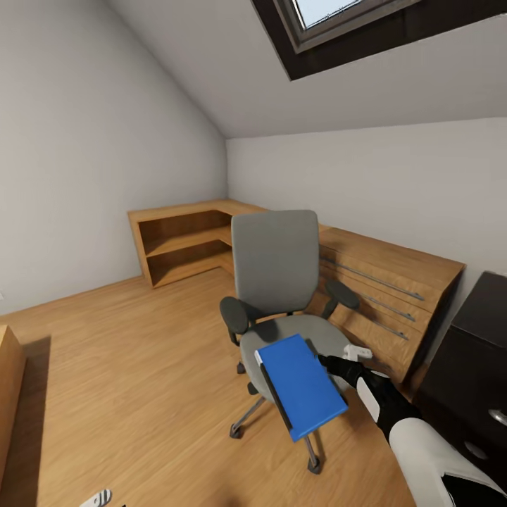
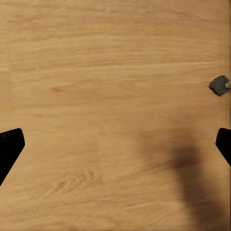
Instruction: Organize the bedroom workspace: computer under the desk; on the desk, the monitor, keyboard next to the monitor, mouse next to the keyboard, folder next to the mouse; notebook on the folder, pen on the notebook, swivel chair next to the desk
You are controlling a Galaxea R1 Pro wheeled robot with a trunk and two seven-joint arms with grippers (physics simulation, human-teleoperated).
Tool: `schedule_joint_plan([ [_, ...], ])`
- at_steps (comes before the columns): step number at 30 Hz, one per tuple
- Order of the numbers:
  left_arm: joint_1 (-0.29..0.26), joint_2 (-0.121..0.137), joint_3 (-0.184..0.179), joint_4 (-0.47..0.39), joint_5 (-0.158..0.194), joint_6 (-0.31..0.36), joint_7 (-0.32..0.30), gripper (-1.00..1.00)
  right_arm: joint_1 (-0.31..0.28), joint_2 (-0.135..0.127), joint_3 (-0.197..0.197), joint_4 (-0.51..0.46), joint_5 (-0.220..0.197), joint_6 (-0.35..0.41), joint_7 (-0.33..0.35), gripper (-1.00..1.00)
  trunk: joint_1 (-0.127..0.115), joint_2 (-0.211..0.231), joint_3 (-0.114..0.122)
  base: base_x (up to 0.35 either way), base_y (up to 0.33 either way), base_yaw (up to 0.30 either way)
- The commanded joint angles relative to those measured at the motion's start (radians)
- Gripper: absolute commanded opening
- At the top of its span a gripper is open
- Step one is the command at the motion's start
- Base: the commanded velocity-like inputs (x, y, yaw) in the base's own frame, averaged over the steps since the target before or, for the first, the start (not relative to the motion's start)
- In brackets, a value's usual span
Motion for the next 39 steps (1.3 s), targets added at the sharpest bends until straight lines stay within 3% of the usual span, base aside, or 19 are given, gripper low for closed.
schedule_joint_plan([
  [1,0.0,0.0,0.002,-0.002,0.01,0.007,-0.001,1.0,-0.001,0.001,-0.006,-0.001,-0.006,0.007,0.005,1.0,0.0,0.0,0.0,0.0,0.0,-0.191],
  [30,0.0,-0.002,0.001,0.005,0.01,0.007,-0.001,1.0,-0.001,0.006,-0.01,-0.001,-0.008,0.002,0.005,1.0,0.0,0.0,0.034,-0.001,0.0,-0.193],
  [39,0.0,-0.001,-0.002,0.02,0.01,0.006,-0.002,1.0,-0.001,0.006,-0.01,0.0,-0.008,0.002,0.007,1.0,0.0,0.0,0.039,-0.207,0.0,-0.098],
])
